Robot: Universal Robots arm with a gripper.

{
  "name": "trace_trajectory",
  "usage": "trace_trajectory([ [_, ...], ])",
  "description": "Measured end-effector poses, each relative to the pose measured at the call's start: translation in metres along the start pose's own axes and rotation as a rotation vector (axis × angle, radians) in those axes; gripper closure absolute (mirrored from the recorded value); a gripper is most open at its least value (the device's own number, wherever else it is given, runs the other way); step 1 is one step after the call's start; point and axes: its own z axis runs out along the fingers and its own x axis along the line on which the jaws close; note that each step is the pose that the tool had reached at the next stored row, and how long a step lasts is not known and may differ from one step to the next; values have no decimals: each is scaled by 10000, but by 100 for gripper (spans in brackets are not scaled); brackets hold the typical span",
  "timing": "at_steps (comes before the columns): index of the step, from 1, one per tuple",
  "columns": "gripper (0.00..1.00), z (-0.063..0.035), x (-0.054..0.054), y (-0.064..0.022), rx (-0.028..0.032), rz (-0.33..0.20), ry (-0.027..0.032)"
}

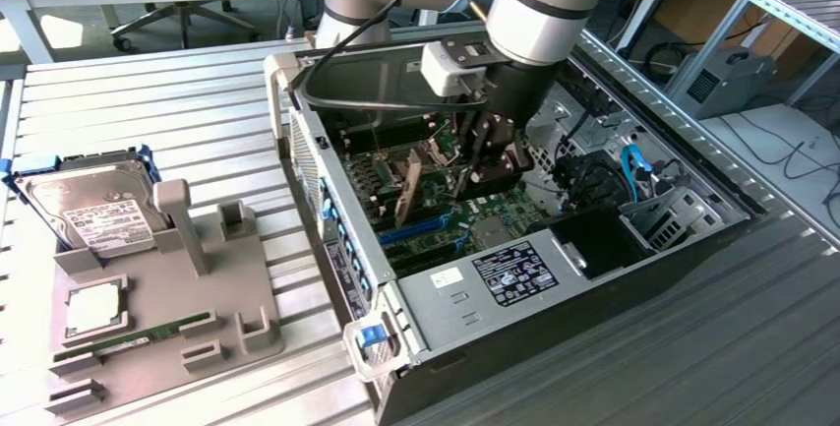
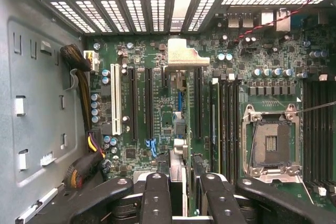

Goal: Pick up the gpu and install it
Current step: 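Insert the gpu into the slot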

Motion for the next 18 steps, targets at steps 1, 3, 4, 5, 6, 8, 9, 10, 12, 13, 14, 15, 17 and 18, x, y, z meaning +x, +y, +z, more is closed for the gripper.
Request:
trace_trajectory([
  [1, 73, 1, 0, 2, 0, 0, 0],
  [3, 73, 1, 1, 6, 0, 0, 0],
  [4, 73, 2, 1, 8, 0, 0, 0],
  [5, 73, 2, 2, 9, 0, 0, 1],
  [6, 73, 2, 2, 11, 0, 0, 1],
  [8, 73, 4, 3, 16, 0, 0, 1],
  [9, 73, 4, 4, 17, 0, 0, 1],
  [10, 73, 5, 4, 19, -1, 0, 1],
  [12, 73, 6, 5, 24, -1, 0, 1],
  [13, 73, 7, 5, 25, -1, 0, 1],
  [14, 73, 10, 7, 30, -1, 0, 2],
  [15, 73, 13, 10, 37, -1, 0, 1],
  [17, 73, 13, 10, 40, -1, 0, 1],
  [18, 73, 14, 10, 42, -1, 0, 0],
])
